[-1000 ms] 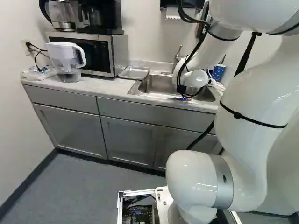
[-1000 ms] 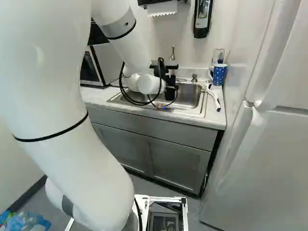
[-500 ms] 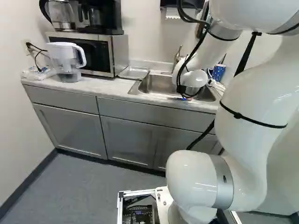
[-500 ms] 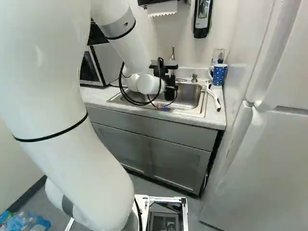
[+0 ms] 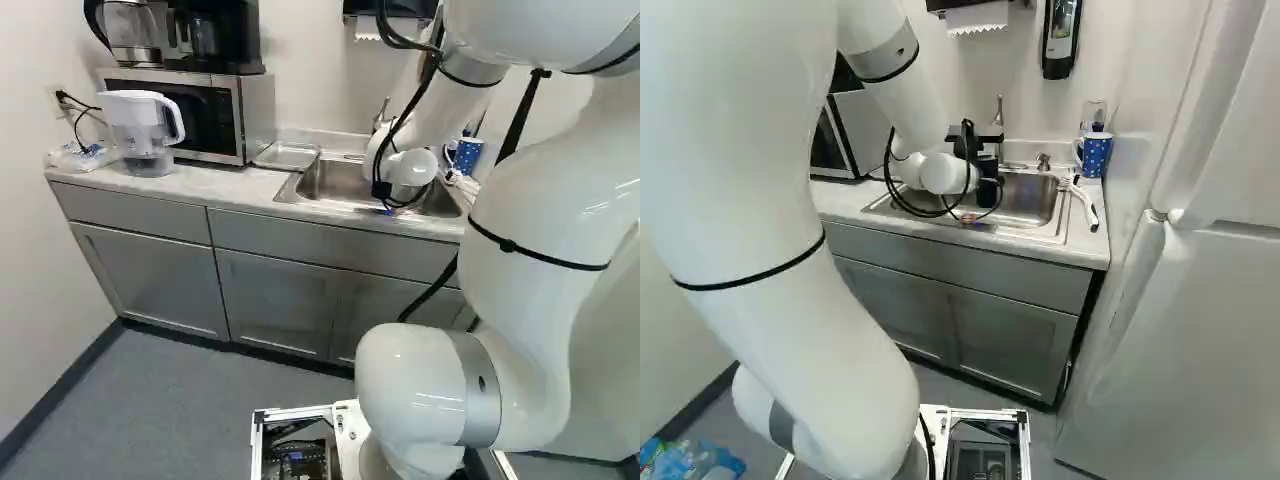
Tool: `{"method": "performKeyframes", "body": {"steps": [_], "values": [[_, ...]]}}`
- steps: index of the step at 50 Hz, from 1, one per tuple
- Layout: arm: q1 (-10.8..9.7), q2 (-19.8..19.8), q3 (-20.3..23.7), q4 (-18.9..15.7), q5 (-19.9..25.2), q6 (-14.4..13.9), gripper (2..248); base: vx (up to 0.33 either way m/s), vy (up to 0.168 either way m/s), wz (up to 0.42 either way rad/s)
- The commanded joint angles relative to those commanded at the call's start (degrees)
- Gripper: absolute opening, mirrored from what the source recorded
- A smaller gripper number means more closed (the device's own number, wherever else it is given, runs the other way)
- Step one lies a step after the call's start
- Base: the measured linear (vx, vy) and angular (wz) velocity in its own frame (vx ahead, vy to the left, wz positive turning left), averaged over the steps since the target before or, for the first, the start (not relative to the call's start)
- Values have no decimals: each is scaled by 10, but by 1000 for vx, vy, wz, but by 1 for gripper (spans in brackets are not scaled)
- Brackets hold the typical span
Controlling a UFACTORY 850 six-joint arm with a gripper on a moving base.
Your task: Rinse the cup and place it in the tray
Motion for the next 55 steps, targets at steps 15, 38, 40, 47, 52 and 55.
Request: {"method": "performKeyframes", "body": {"steps": [15, 38, 40, 47, 52, 55], "values": [[27, -4, -5, 0, 0, 0, 125, 0, 0, 0], [67, -2, -2, 0, 0, 0, 125, 0, 0, 0], [71, -2, -2, 0, 0, 0, 125, 0, 0, 0], [83, -2, -2, 0, 0, 0, 125, 0, 0, 0], [92, 0, -2, 0, 0, 0, 125, 0, 0, 0], [97, 3, -2, 0, 0, 0, 125, 0, 0, 0]]}}
